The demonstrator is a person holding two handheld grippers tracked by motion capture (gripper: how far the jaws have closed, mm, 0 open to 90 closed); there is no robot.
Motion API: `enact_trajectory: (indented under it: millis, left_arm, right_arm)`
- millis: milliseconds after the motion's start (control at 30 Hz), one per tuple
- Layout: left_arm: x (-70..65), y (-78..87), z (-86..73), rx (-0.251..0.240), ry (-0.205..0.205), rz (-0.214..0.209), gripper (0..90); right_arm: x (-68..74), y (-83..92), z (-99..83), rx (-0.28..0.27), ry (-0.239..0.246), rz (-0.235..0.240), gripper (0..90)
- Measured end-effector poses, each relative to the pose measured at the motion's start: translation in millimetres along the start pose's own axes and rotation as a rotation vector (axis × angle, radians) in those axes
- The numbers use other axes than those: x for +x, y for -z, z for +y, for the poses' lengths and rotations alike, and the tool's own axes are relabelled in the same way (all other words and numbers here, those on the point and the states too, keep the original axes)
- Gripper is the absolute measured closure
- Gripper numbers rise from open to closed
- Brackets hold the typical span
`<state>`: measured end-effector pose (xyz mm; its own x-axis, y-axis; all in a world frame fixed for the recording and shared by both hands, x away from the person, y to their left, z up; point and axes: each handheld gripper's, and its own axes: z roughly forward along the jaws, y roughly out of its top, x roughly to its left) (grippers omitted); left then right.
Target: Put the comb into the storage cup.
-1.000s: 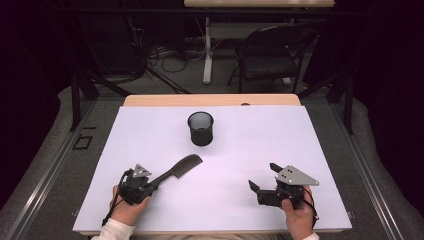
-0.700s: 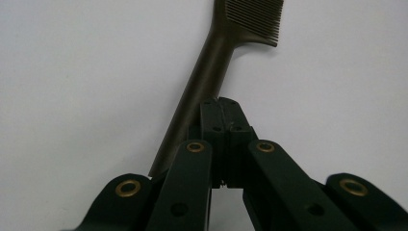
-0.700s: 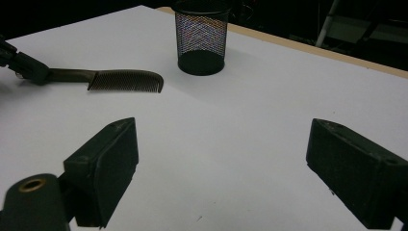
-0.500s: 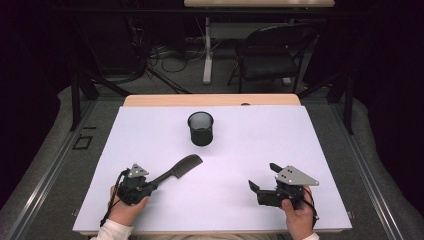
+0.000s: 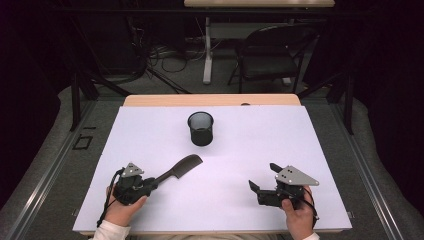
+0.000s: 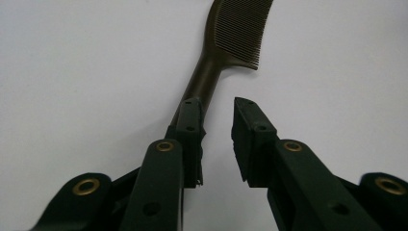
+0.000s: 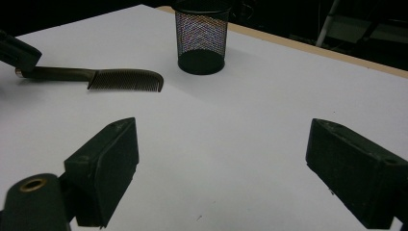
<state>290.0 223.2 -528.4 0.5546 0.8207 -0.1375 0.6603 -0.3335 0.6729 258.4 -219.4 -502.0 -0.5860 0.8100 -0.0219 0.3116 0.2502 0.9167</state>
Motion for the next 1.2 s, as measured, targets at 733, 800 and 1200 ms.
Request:
enact_trajectory:
  millis: [733,800,1200]
  left_arm:
    - [2.6,6.7,3.4,-0.020,0.003,-0.011,44.6]
    - [3.5,6.8,4.0,-0.023,-0.004,-0.011,42.8]
    - [-1.5,2.4,8.6,0.015,-0.062,-0.054,17.0]
  right_arm:
    - [-0.5,-0.7,-0.6,0.005,0.002,-0.003,11.6]
    - [-0.5,-0.7,-0.6,0.006,0.002,-0.002,11.5]
    - [0.0,-2.2,-1.1,0.007,-0.004,0.001,12.2]
